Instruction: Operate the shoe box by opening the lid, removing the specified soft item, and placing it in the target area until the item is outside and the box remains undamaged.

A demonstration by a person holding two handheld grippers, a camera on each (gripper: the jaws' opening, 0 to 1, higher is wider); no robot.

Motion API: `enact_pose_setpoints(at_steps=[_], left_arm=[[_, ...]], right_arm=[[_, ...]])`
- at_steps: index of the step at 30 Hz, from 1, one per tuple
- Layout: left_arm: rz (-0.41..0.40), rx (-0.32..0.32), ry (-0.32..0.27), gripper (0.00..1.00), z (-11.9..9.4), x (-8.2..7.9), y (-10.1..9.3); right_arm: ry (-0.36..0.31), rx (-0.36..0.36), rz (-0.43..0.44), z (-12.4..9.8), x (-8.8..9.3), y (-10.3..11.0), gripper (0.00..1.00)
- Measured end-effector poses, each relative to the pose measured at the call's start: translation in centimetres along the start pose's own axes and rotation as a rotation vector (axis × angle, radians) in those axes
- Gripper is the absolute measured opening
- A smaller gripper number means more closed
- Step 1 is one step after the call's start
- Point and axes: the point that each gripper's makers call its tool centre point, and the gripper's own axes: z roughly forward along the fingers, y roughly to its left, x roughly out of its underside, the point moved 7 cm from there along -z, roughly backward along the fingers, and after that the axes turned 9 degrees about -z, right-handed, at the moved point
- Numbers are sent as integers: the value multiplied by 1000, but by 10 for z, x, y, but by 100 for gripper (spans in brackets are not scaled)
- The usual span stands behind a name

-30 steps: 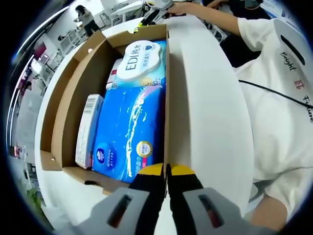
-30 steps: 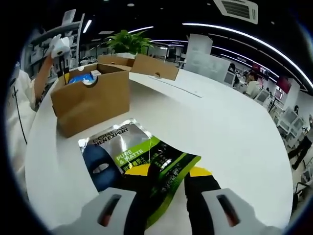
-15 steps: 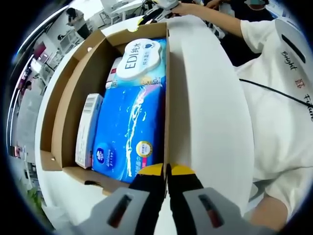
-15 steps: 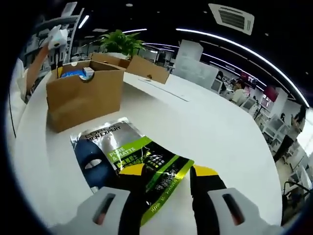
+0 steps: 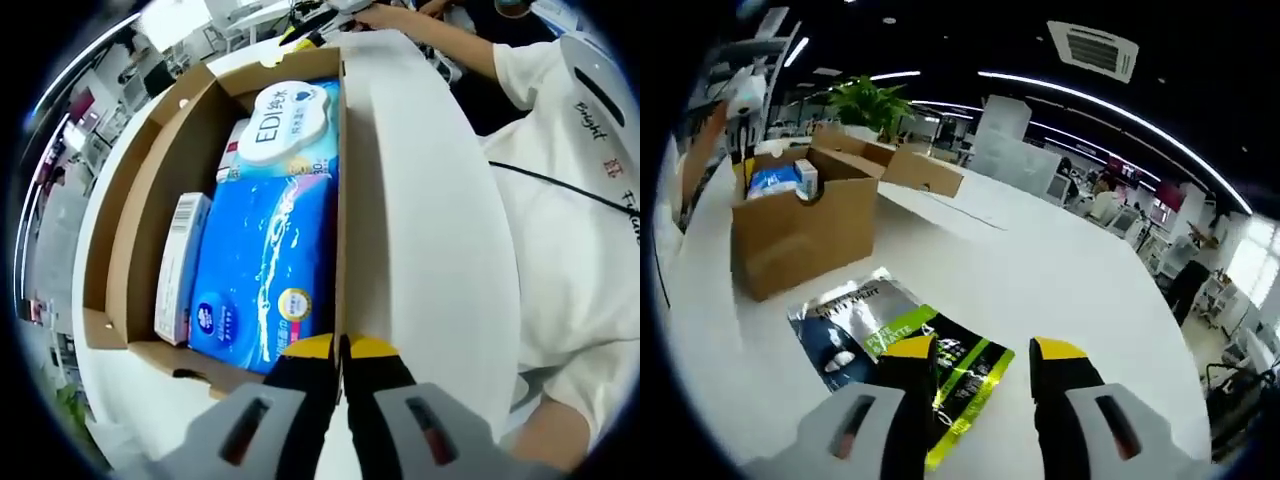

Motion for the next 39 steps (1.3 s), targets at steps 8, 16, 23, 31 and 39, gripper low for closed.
enact_pose_setpoints(at_steps=[8,16,23,31,39], left_arm=[[0,1,0,2,0,0,0],[3,-1,-2,2,0,0,-2],[6,-5,-8,2,0,0,-2],[4,-2,-6,2,0,0,-1],[3,-5,-7,2,0,0,0]], right_arm=[[12,4,24,5,-7,10,54],[-8,33,52,5,-6,23,62],[35,8,57,10,5,32,71],[80,-6,71,23,13,43,74],[84,-28,94,25,16,46,74]])
